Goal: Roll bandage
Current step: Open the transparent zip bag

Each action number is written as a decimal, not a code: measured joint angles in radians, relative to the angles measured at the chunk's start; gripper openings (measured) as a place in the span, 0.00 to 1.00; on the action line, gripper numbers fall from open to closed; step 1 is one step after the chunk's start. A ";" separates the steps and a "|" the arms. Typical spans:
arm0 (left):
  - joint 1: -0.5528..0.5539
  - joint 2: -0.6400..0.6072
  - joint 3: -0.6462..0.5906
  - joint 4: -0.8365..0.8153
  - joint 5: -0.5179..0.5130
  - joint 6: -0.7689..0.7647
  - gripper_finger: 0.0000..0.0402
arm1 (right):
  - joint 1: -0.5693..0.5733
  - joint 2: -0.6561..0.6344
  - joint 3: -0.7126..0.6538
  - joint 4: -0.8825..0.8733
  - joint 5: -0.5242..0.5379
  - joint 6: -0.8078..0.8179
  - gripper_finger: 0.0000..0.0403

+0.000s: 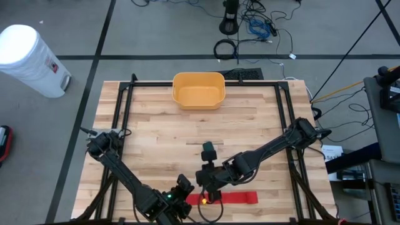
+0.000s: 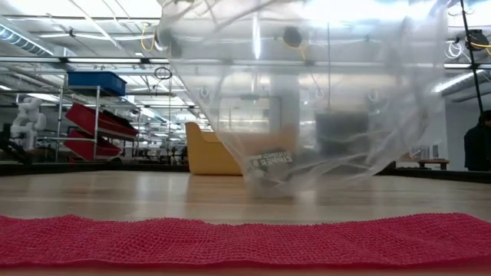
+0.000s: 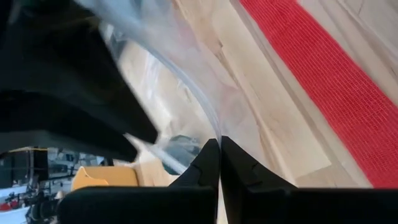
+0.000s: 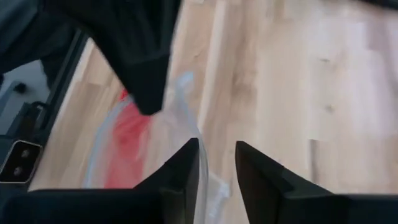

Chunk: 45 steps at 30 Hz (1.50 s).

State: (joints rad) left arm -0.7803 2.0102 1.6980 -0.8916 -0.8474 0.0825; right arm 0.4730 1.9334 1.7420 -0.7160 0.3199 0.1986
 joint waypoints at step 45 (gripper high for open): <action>-0.014 -0.097 0.033 -0.349 -0.089 -0.262 0.00 | 0.272 -0.147 0.000 -0.089 0.565 0.091 0.25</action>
State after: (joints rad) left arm -0.7945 1.9137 1.7313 -1.2409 -0.9360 -0.1795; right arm 0.7448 1.7859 1.7420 -0.8051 0.8845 0.2898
